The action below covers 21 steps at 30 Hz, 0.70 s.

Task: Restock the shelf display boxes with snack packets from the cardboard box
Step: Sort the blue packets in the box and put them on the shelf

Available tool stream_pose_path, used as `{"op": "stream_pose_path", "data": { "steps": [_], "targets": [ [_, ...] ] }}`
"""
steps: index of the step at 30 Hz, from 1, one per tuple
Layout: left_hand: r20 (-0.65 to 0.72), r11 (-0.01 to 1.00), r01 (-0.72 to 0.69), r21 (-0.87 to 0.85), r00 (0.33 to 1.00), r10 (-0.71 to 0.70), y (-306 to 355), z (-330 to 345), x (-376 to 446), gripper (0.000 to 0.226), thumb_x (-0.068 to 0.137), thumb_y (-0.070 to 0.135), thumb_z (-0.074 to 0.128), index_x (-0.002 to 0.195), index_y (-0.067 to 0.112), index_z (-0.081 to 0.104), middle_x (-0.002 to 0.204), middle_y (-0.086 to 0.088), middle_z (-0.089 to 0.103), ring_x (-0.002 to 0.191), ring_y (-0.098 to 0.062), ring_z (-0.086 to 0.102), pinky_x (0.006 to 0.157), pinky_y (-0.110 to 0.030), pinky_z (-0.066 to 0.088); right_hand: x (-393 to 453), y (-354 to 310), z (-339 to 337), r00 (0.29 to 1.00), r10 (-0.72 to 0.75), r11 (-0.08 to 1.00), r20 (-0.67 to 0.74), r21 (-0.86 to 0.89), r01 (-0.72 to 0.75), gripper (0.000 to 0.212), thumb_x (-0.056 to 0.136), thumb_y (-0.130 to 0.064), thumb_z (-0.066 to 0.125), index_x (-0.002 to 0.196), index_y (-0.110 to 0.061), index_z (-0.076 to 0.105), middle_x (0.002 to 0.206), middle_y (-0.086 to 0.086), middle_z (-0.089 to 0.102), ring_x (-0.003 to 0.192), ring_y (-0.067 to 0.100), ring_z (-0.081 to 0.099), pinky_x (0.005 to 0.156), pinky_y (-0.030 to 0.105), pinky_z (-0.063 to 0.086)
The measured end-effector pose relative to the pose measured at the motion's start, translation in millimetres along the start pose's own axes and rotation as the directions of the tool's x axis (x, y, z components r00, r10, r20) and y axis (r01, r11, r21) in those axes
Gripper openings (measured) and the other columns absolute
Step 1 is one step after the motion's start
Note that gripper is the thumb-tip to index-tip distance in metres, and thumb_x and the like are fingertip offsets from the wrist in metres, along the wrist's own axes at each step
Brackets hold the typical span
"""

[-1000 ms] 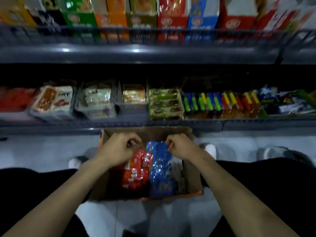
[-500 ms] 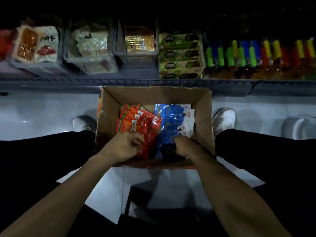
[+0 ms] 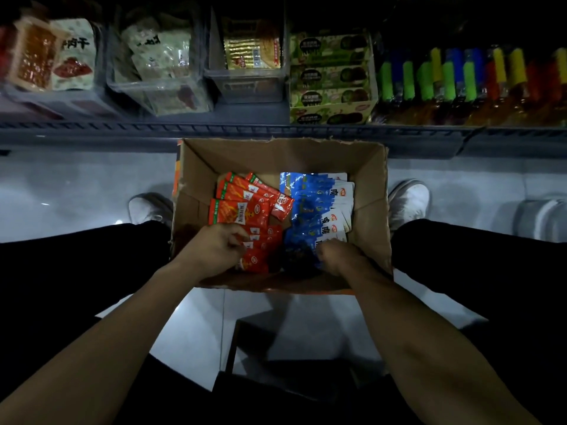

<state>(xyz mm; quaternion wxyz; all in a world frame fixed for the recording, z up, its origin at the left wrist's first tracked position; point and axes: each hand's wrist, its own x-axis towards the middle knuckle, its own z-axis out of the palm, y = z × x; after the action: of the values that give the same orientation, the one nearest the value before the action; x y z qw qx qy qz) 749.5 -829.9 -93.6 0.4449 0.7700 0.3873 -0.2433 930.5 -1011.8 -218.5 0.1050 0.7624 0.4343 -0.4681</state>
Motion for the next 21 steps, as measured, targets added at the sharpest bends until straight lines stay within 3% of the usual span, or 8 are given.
{"op": "stream_pose_path", "data": {
  "steps": [3, 6, 8, 11, 13, 16, 18, 21],
  "targets": [
    [-0.013, 1.000, 0.002, 0.003, 1.000, -0.002, 2, 2, 5, 0.018, 0.091, 0.015, 0.061, 0.101, 0.030, 0.060, 0.118, -0.001, 0.064, 0.117, -0.019, 0.055, 0.098, -0.032, 0.047, -4, -3, -18, 0.985, 0.009, 0.966, -0.175, 0.255, 0.037, 0.017, 0.085, -0.005, 0.062, 0.093, -0.020, 0.063, 0.099, 0.005, 0.062, 0.090, 0.023, 0.060, 0.076, 0.030, 0.047],
    [-0.006, 1.000, -0.007, -0.025, 1.000, 0.007, 9, 7, 11, 0.026, 0.085, 0.018, 0.070, 0.103, 0.033, 0.058, 0.110, 0.005, 0.061, 0.109, -0.017, 0.057, 0.095, -0.032, 0.047, -14, -17, -45, 0.981, -0.041, 0.814, -0.188, 0.563, 0.142, 0.018, 0.081, -0.005, 0.073, 0.088, -0.021, 0.069, 0.086, -0.004, 0.067, 0.079, 0.011, 0.064, 0.076, 0.027, 0.052],
    [0.018, 0.998, -0.044, -0.047, 0.999, 0.045, 14, 12, 14, 0.031, 0.082, 0.022, 0.074, 0.110, 0.029, 0.060, 0.106, 0.006, 0.063, 0.101, -0.015, 0.060, 0.090, -0.033, 0.050, -21, -29, -59, 0.974, -0.120, 0.717, -0.193, 0.661, 0.220, 0.018, 0.077, -0.006, 0.078, 0.083, -0.022, 0.071, 0.078, -0.008, 0.069, 0.073, 0.007, 0.066, 0.071, 0.023, 0.052],
    [-0.065, 0.995, -0.100, -0.004, 0.993, 0.099, 19, 16, 12, 0.017, 0.087, 0.021, 0.069, 0.104, 0.019, 0.069, 0.089, 0.002, 0.067, 0.087, -0.016, 0.062, 0.077, -0.031, 0.050, -22, -40, -67, 0.959, -0.190, 0.655, -0.213, 0.700, 0.285, 0.013, 0.077, -0.010, 0.079, 0.086, -0.019, 0.074, 0.081, -0.006, 0.072, 0.076, 0.006, 0.067, 0.069, 0.020, 0.051],
    [-0.168, 0.996, -0.063, 0.061, 0.983, 0.072, 19, 15, 11, 0.018, 0.089, 0.022, 0.066, 0.105, 0.016, 0.071, 0.087, 0.000, 0.067, 0.086, -0.017, 0.063, 0.076, -0.030, 0.051, -14, -36, -63, 0.956, -0.150, 0.692, -0.252, 0.663, 0.284, 0.013, 0.081, -0.016, 0.076, 0.092, -0.022, 0.071, 0.094, -0.006, 0.071, 0.090, 0.009, 0.066, 0.082, 0.026, 0.052],
    [-0.308, 0.999, 0.020, 0.045, 0.951, -0.006, 12, 9, 9, 0.019, 0.089, 0.027, 0.067, 0.104, 0.018, 0.072, 0.084, -0.001, 0.067, 0.079, -0.015, 0.063, 0.065, -0.026, 0.049, 2, -13, -45, 0.967, -0.013, 0.867, -0.255, 0.480, 0.139, 0.026, 0.087, -0.018, 0.069, 0.113, -0.021, 0.063, 0.117, 0.001, 0.063, 0.104, 0.019, 0.061, 0.089, 0.034, 0.050],
    [-0.363, 0.998, 0.062, 0.003, 0.930, -0.056, 5, 6, 8, 0.019, 0.089, 0.029, 0.067, 0.102, 0.016, 0.072, 0.086, -0.002, 0.069, 0.070, -0.009, 0.059, 0.057, -0.022, 0.043, 11, 4, -26, 0.985, 0.016, 0.954, -0.174, 0.297, 0.037, 0.042, 0.088, -0.015, 0.065, 0.129, -0.018, 0.054, 0.129, 0.008, 0.053, 0.111, 0.025, 0.056, 0.092, 0.035, 0.048],
    [-0.415, 0.995, 0.099, -0.008, 0.905, -0.093, -2, 6, 4, 0.023, 0.089, 0.027, 0.067, 0.104, 0.010, 0.072, 0.078, 0.000, 0.062, 0.069, -0.011, 0.055, 0.054, -0.020, 0.038, 18, 15, -2, 0.999, -0.007, 0.999, -0.049, 0.032, 0.009, 0.064, 0.085, -0.011, 0.064, 0.143, -0.019, 0.039, 0.141, 0.013, 0.040, 0.124, 0.034, 0.045, 0.101, 0.043, 0.044]
  ]
}}
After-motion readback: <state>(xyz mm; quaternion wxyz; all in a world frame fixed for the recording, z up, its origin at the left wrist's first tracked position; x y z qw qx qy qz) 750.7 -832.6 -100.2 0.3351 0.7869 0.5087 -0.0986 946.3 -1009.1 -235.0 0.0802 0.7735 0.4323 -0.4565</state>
